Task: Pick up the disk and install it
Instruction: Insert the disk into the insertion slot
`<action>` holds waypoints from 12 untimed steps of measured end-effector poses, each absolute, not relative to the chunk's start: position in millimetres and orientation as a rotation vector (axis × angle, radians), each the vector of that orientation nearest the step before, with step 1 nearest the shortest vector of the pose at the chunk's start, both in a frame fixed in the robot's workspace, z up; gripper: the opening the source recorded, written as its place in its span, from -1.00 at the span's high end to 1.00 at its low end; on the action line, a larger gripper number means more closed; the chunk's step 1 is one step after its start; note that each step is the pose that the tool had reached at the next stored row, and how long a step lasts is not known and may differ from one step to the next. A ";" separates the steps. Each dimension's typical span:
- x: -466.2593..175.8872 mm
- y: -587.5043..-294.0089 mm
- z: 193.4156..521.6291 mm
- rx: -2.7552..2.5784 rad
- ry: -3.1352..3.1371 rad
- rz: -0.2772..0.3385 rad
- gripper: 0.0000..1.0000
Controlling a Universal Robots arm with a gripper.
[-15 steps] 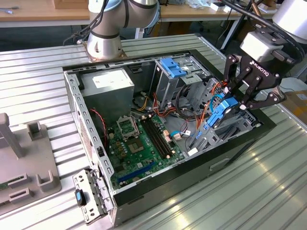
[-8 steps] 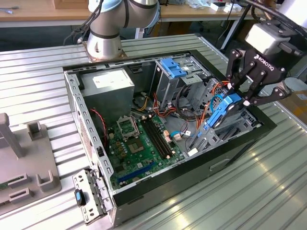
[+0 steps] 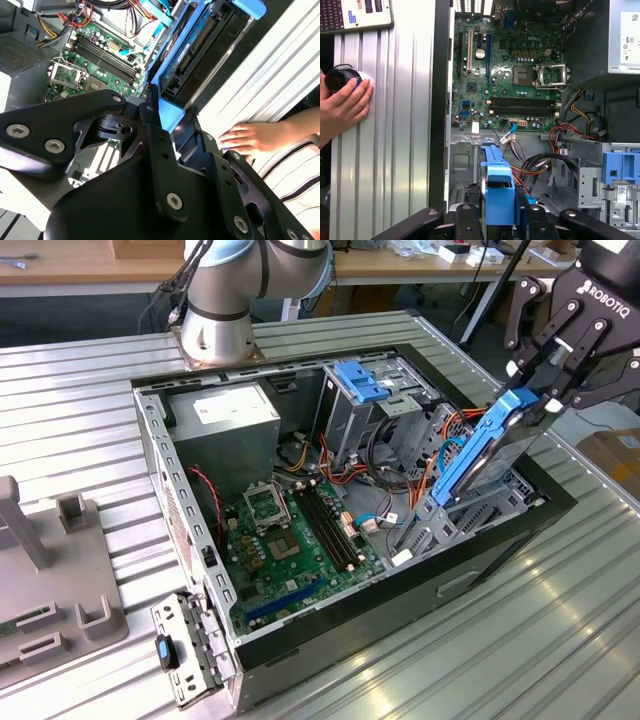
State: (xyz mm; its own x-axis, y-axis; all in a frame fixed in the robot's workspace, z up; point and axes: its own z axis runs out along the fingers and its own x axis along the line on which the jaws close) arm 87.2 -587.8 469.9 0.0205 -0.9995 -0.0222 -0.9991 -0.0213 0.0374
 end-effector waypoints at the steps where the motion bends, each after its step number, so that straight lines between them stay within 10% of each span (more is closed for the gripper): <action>1: 87.2 -587.8 469.9 2.236 -2.190 -0.066 0.28; 12: 87.1 -586.0 519.0 2.240 -2.194 -0.058 0.28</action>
State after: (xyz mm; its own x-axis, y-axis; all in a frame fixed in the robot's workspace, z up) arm 87.1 -586.0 519.0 0.0206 -0.9995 -0.0221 -0.9993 -0.0213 0.0299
